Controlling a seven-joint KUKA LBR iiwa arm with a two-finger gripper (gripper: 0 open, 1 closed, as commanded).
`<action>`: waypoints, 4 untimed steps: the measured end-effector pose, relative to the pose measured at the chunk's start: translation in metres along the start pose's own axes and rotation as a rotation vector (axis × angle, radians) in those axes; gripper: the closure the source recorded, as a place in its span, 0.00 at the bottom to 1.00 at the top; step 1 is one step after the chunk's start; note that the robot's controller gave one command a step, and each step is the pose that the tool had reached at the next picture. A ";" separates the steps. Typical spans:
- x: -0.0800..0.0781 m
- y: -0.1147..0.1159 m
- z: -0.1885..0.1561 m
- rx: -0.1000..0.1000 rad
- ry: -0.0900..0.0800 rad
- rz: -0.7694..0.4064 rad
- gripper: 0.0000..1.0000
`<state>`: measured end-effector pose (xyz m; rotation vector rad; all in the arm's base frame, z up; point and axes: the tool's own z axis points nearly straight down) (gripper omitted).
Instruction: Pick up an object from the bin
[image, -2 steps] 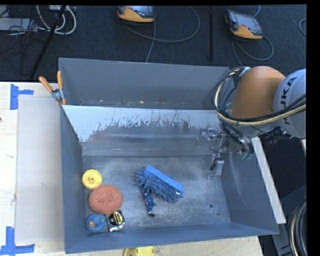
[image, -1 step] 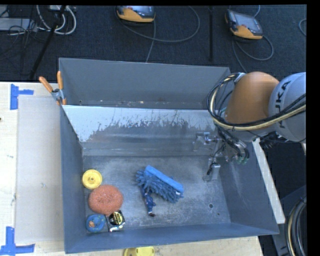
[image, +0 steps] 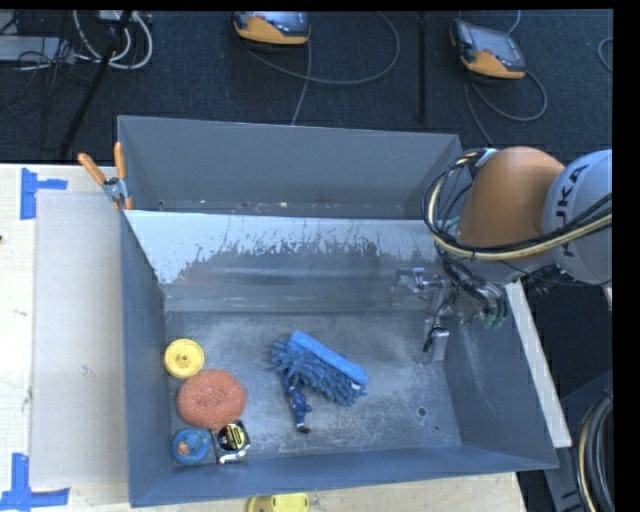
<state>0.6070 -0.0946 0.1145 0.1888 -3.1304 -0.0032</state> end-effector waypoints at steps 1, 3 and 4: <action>0.018 0.057 0.022 0.002 -0.007 0.044 0.00; 0.013 0.125 0.044 0.003 -0.006 -0.064 0.00; 0.028 0.143 0.045 0.001 -0.003 0.023 0.00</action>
Offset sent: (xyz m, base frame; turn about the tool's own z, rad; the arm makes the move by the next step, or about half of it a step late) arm 0.0036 0.0933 -0.0445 0.0098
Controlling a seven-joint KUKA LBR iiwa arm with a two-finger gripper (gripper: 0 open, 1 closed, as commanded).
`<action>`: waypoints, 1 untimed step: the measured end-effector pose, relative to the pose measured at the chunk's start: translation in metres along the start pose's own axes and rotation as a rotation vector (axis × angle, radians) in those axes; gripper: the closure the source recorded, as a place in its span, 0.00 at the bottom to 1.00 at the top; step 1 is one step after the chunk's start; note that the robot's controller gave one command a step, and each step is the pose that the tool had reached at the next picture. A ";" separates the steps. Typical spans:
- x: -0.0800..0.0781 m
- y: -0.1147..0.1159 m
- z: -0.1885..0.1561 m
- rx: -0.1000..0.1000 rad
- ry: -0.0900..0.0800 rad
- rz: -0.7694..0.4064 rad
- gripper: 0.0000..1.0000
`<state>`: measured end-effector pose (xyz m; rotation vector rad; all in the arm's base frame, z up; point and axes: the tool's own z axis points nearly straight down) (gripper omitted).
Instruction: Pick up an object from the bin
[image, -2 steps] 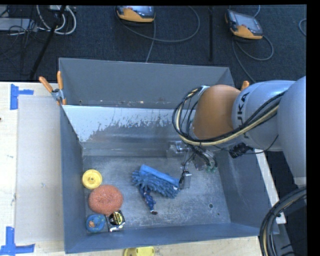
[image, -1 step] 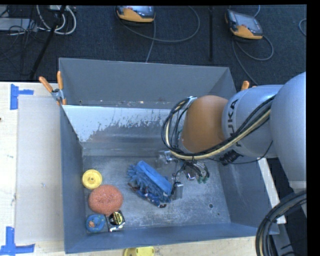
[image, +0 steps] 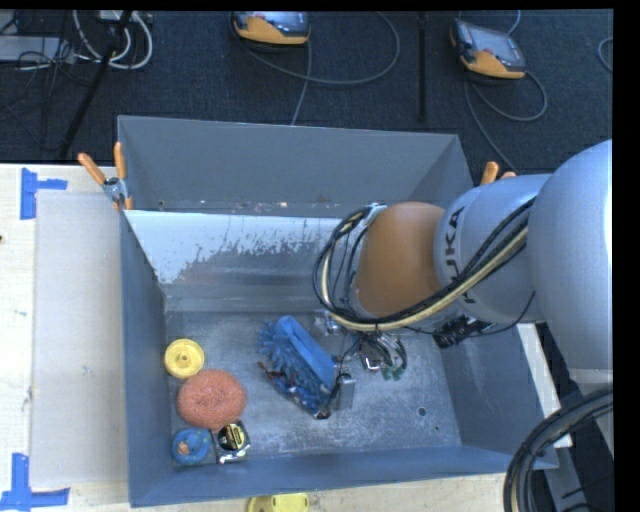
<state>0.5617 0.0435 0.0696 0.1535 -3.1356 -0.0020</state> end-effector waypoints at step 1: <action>0.004 0.020 0.000 0.001 0.001 0.218 0.00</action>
Offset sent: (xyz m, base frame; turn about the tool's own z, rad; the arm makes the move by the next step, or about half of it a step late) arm -0.0444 0.0365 0.0004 0.2323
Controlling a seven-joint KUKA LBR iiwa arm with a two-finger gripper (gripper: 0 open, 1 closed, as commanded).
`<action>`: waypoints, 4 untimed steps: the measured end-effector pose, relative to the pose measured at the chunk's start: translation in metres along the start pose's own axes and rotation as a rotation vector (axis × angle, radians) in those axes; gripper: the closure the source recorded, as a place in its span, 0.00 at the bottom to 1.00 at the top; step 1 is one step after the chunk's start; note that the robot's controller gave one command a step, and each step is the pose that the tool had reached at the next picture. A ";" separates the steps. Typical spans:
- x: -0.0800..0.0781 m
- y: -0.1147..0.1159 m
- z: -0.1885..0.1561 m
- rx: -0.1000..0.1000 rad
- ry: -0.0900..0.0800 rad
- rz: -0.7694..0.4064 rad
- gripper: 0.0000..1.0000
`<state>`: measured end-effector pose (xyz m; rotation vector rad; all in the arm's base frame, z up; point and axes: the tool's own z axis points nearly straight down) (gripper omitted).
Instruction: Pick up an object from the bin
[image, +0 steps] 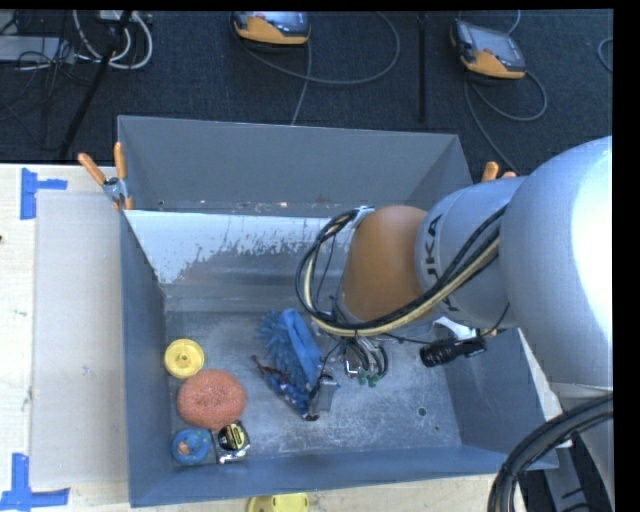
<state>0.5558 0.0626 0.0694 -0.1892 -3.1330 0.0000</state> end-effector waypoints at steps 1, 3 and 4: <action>0.041 0.013 0.000 0.000 0.000 0.013 1.00; 0.053 0.013 -0.039 0.002 0.005 0.020 1.00; 0.045 0.014 -0.066 -0.002 -0.007 0.048 1.00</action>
Offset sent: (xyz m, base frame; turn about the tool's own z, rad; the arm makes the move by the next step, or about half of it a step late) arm 0.0000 0.0000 0.0000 0.0000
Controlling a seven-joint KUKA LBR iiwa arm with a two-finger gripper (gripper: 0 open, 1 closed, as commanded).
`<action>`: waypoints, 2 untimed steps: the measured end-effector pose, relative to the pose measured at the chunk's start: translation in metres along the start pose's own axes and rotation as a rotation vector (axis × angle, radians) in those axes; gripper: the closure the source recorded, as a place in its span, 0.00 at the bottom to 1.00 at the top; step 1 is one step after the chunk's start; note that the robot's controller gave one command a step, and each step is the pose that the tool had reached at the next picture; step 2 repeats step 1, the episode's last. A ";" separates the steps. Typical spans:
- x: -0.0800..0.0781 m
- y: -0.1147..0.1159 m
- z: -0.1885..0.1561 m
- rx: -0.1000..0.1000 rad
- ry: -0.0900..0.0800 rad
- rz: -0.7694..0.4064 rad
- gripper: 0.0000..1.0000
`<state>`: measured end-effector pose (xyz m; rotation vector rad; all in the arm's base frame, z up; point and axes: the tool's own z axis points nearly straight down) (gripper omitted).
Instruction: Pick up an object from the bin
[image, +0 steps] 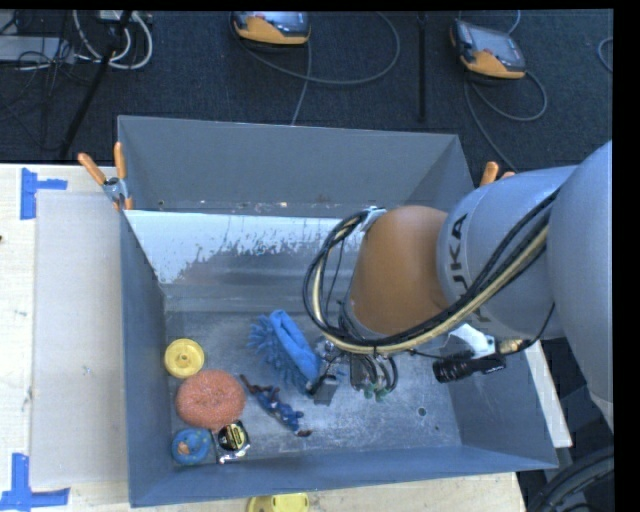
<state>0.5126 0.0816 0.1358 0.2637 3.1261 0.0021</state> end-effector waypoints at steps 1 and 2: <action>0.018 -0.009 -0.103 0.002 0.005 -0.046 1.00; 0.018 -0.009 -0.103 0.002 0.005 -0.046 1.00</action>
Offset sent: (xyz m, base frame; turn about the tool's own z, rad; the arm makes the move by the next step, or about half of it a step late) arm 0.0000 0.0000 0.0000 0.0000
